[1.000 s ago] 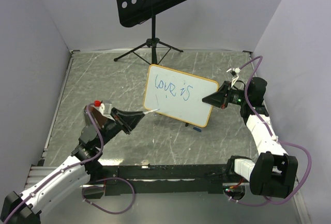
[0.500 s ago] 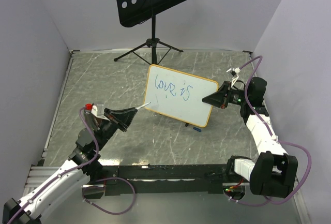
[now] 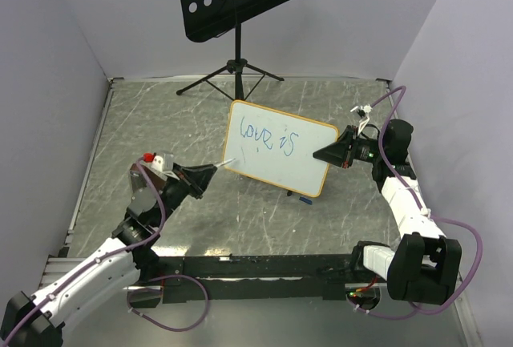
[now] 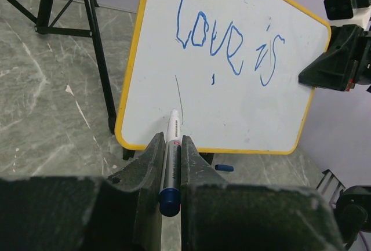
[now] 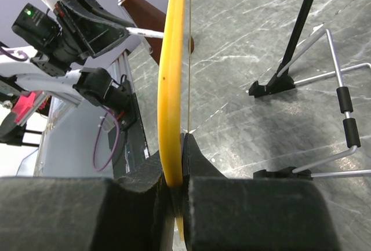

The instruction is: Write a sentence on the whiteboard

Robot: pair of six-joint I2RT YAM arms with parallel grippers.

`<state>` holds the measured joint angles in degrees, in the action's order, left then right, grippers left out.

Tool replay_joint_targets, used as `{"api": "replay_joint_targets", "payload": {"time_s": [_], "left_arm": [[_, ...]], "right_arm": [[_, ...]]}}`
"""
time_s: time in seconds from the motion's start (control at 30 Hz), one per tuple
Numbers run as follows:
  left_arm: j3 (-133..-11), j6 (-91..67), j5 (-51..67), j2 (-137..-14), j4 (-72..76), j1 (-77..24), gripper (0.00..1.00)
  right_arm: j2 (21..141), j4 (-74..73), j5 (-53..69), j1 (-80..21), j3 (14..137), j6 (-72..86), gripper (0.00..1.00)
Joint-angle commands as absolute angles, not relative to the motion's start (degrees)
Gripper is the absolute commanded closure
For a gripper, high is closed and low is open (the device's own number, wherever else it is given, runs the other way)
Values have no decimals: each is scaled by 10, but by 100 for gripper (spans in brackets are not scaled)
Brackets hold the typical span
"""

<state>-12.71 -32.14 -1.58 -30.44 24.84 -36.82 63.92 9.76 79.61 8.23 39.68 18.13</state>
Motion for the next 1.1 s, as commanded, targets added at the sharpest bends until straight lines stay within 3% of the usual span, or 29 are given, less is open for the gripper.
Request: {"api": "replay_joint_targets", "payload": {"time_s": [0.0, 1.07], "left_arm": [[-159, -298, -28, -329, 284, -365, 99], [-178, -301, 3, -424, 324, -365, 99]], "right_arm": [[635, 131, 822, 80, 411, 175, 100], [632, 135, 824, 80, 410, 180, 100]]}}
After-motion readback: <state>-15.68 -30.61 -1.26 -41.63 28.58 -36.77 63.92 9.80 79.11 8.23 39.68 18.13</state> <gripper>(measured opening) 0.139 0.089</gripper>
